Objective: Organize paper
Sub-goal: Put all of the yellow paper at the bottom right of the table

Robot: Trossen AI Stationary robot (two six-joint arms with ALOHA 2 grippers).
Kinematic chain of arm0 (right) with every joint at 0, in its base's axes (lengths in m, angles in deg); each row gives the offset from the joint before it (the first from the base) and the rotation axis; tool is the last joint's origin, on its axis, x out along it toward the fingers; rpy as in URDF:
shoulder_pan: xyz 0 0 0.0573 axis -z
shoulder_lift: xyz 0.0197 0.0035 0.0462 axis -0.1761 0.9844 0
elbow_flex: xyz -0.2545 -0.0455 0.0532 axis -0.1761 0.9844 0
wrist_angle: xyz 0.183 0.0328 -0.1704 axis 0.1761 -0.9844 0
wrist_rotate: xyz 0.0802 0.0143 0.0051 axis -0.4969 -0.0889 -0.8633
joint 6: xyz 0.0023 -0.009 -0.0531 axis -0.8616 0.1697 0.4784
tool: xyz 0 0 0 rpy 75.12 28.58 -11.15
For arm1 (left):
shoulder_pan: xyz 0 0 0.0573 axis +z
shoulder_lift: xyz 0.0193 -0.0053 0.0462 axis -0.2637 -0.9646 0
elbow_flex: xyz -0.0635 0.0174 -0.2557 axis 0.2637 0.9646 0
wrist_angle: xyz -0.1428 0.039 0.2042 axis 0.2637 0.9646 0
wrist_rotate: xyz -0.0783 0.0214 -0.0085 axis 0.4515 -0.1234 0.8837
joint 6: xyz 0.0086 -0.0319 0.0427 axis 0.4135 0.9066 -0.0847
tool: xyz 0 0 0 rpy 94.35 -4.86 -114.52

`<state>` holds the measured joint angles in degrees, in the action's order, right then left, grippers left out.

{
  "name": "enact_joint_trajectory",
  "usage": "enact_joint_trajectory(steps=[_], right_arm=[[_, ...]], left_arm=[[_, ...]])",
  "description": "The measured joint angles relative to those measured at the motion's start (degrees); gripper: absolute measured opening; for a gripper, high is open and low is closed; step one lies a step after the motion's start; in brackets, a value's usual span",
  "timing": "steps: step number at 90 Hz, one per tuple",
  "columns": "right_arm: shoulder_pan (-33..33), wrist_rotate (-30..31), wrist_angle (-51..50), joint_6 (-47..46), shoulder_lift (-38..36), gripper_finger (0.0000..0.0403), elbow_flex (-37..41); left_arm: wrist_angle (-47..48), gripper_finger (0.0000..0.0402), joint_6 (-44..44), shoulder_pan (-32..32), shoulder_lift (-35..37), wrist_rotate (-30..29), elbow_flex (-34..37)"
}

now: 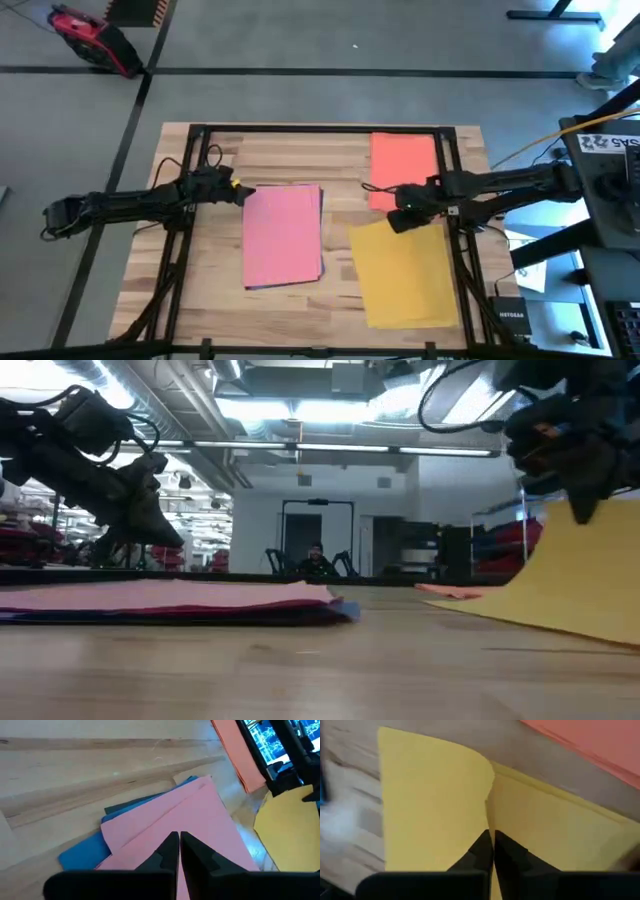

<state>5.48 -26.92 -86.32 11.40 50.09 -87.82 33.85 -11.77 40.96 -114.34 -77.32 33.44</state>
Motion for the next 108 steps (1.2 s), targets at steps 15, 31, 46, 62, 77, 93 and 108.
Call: enact_joint_trajectory(steps=[15,31,46,62,77,93,108], right_arm=[[-4.6,1.5,-3.7,-6.7,0.0,0.0000,0.0],[-8.1,2.9,-7.1,-11.8,0.0,0.0000,0.0],[-11.2,3.0,-11.2,-14.2,0.0,0.0000,0.0],[-12.3,2.8,-14.1,-14.2,0.0,0.0000,0.0],[-12.3,2.8,-15.1,-13.9,0.0,0.0000,0.0],[-12.2,2.8,-15.0,-14.0,0.1,0.0003,0.0],[-12.2,2.8,-15.2,-13.9,0.3,0.0033,0.0]], left_arm=[[0.0,0.0000,0.1,0.0,0.0,0.0,0.0],[0.0,0.0000,0.0,0.0,0.0,-0.1,0.0],[0.0,0.0000,-0.1,0.0,0.0,-0.1,0.0],[0.0,0.0000,-0.3,0.0,0.0,-0.1,0.0],[0.0,0.0000,-0.4,0.0,0.0,-0.1,0.0],[0.0,0.0000,-0.4,0.0,0.0,-0.1,0.0],[0.0,0.0000,-0.7,0.0,0.0,-0.2,0.0]])
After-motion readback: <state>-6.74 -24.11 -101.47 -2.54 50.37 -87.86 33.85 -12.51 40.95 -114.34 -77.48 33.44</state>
